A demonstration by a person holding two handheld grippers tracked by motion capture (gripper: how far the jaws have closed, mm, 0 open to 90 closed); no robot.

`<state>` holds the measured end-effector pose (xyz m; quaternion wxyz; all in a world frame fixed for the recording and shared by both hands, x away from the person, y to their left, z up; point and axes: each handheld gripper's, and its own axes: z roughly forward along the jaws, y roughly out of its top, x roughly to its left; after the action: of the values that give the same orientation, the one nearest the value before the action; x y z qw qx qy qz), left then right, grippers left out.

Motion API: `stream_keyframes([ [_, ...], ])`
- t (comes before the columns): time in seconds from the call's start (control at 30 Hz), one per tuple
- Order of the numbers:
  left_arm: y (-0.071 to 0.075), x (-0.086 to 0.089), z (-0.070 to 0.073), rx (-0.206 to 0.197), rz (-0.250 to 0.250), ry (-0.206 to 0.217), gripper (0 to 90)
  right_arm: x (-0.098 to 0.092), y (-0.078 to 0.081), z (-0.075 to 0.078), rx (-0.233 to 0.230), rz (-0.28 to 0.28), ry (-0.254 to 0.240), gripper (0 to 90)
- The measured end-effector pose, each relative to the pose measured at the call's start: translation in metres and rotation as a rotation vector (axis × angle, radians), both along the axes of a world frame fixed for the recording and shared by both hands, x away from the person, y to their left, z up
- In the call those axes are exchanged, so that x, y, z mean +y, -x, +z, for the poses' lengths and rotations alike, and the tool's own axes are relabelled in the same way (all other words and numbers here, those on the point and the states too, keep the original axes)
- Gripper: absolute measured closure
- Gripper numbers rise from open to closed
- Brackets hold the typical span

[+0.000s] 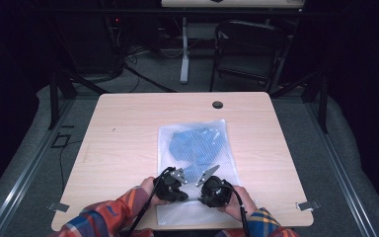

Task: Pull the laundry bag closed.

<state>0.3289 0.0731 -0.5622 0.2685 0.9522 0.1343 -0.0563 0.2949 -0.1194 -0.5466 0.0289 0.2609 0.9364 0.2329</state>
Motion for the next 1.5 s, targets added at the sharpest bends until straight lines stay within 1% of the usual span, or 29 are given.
stream_keyframes([
  [0.03,0.0,0.0,-0.001,0.005,0.0,0.009,90.0,-0.001,0.0,0.001,0.006,0.003,0.002,82.0],
  [0.13,0.0,0.0,-0.001,0.006,0.001,0.009,90.0,-0.004,0.0,0.002,-0.004,-0.002,0.016,82.0],
  [0.23,0.0,0.0,-0.001,0.007,0.001,0.008,90.0,-0.01,0.0,0.002,-0.003,-0.023,0.006,82.0],
  [0.27,0.0,0.0,-0.001,0.006,0.001,0.009,90.0,-0.012,0.0,0.003,-0.002,-0.024,0.014,82.0],
  [0.3,-0.001,0.0,-0.001,0.007,0.001,0.009,90.0,-0.013,0.0,0.003,0.002,-0.026,0.003,82.0],
  [0.37,-0.001,0.0,0.0,0.008,-0.001,0.005,90.0,-0.014,0.0,0.003,-0.001,-0.02,0.015,82.0],
  [0.47,-0.001,0.0,-0.001,0.011,-0.002,0.01,90.0,-0.015,0.0,0.004,0.001,-0.02,0.013,82.0],
  [0.6,-0.001,0.0,-0.001,0.011,-0.002,0.009,90.0,-0.017,0.0,0.004,0.0,-0.023,0.022,82.0],
  [0.63,-0.001,0.0,-0.001,0.009,-0.003,0.011,90.0,-0.018,0.001,0.003,0.004,-0.034,0.011,81.9],
  [0.67,-0.001,0.0,-0.001,0.011,-0.002,0.01,90.0,-0.019,0.0,0.004,0.003,-0.027,0.022,82.0],
  [0.7,-0.001,0.001,-0.001,0.012,-0.002,0.01,90.0,-0.02,0.0,0.003,0.005,-0.035,0.014,82.0],
  [0.73,-0.001,0.0,-0.001,0.011,-0.003,0.01,90.0,-0.021,0.0,0.004,0.003,-0.032,0.025,82.0],
  [0.77,-0.001,0.0,-0.001,0.011,-0.003,0.01,90.0,-0.022,0.0,0.004,0.011,-0.034,0.011,82.0],
  [0.8,-0.001,0.001,-0.001,0.012,-0.003,0.01,90.0,-0.022,0.001,0.003,0.005,-0.042,0.013,82.0],
  [0.83,-0.001,0.001,-0.001,0.012,-0.003,0.01,90.0,-0.022,0.001,0.004,0.004,-0.032,0.029,81.9],
  [0.87,-0.001,0.001,-0.001,0.013,-0.001,0.01,90.0,-0.023,0.001,0.004,0.004,-0.04,0.018,82.0],
  [0.97,-0.001,0.001,-0.001,0.014,-0.002,0.01,90.0,-0.024,0.001,0.004,0.007,-0.033,0.032,82.0],
  [1.03,-0.001,0.001,-0.001,0.013,-0.002,0.011,90.0,-0.026,0.001,0.004,0.011,-0.043,0.018,81.9],
  [1.1,-0.001,0.001,-0.001,0.014,-0.002,0.011,90.0,-0.027,0.001,0.005,0.007,-0.035,0.041,81.9],
  [1.13,-0.001,0.001,-0.001,0.013,-0.002,0.011,90.0,-0.028,0.0,0.004,0.013,-0.036,0.033,81.9],
  [1.17,-0.001,0.001,-0.001,0.014,-0.002,0.008,90.0,-0.029,0.001,0.004,0.013,-0.048,0.023,82.0],
  [1.2,-0.001,0.001,-0.001,0.014,-0.002,0.01,90.0,-0.03,0.001,0.004,0.009,-0.05,0.032,81.9],
  [1.23,-0.001,0.001,-0.001,0.014,-0.002,0.01,90.0,-0.032,0.0,0.004,0.014,-0.048,0.029,81.9],
  [1.27,-0.001,0.001,-0.001,0.013,-0.003,0.008,90.0,-0.033,0.001,0.005,0.019,-0.058,0.014,81.9],
  [1.33,-0.001,0.001,-0.001,0.016,0.0,0.01,90.0,-0.034,0.001,0.004,0.007,-0.057,0.032,81.9],
  [1.4,-0.001,0.001,-0.001,0.016,-0.002,0.01,90.0,-0.035,0.001,0.003,0.015,-0.064,0.025,81.9],
  [1.43,-0.001,0.001,-0.001,0.017,-0.001,0.01,90.0,-0.035,0.002,0.004,0.009,-0.06,0.041,81.9],
  [1.47,-0.001,0.001,-0.001,0.016,0.0,0.012,90.0,-0.036,0.002,0.004,0.007,-0.064,0.031,81.9],
  [1.5,-0.001,0.001,-0.001,0.016,-0.001,0.01,90.0,-0.037,0.001,0.004,0.013,-0.056,0.032,81.9],
])
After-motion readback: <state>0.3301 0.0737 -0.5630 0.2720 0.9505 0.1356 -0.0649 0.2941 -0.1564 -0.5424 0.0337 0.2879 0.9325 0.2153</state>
